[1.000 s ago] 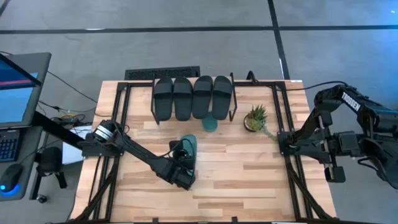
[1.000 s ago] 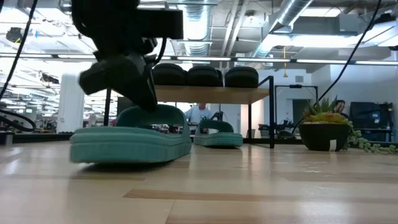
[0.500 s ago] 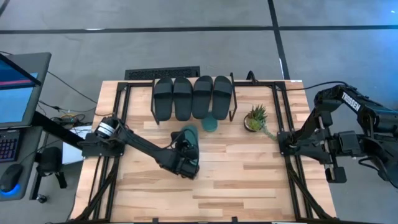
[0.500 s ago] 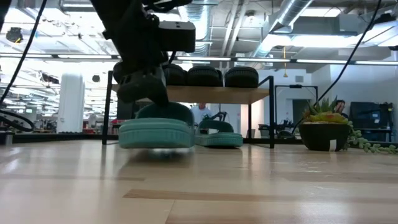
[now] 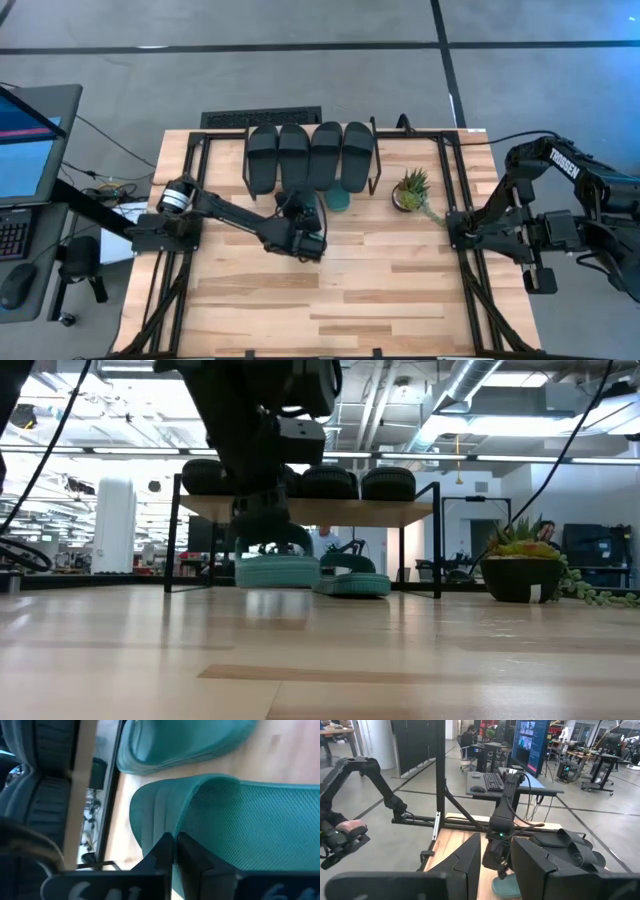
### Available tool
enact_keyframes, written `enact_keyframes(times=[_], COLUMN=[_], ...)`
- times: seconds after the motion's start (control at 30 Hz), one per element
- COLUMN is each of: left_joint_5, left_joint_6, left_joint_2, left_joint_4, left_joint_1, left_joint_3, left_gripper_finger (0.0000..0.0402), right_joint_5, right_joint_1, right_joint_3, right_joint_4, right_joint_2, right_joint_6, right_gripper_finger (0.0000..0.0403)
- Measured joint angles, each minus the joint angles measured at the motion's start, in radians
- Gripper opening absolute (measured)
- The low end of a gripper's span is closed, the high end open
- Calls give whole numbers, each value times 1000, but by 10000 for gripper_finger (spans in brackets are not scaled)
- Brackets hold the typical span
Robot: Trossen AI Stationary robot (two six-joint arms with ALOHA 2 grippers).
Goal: Pick and place slides into the shelf
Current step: Put the green slipper under the shelf
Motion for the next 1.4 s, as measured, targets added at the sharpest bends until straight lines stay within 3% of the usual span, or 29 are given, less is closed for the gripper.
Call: enact_keyframes(times=[0.47,0.7,0.8,1.1,1.4], left_joint_5=[-5,2,61,76,106], left_joint_6=[181,196,201,199,151], left_joint_2=[0,0,0,0,0], left_joint_4=[117,114,116,116,109], left_joint_1=[53,55,61,67,2], left_joint_3=[0,0,0,0,9], left_gripper_finger=[5,25,35,89,108], right_joint_5=[0,0,0,0,-3], right_joint_1=[0,0,0,0,0], right_joint_3=[0,0,0,0,0], right_joint_4=[2,0,0,3,13], right_joint_2=[0,0,0,0,0], right_joint_6=[1,0,1,0,0], right_gripper_finger=[98,98,98,98,98])
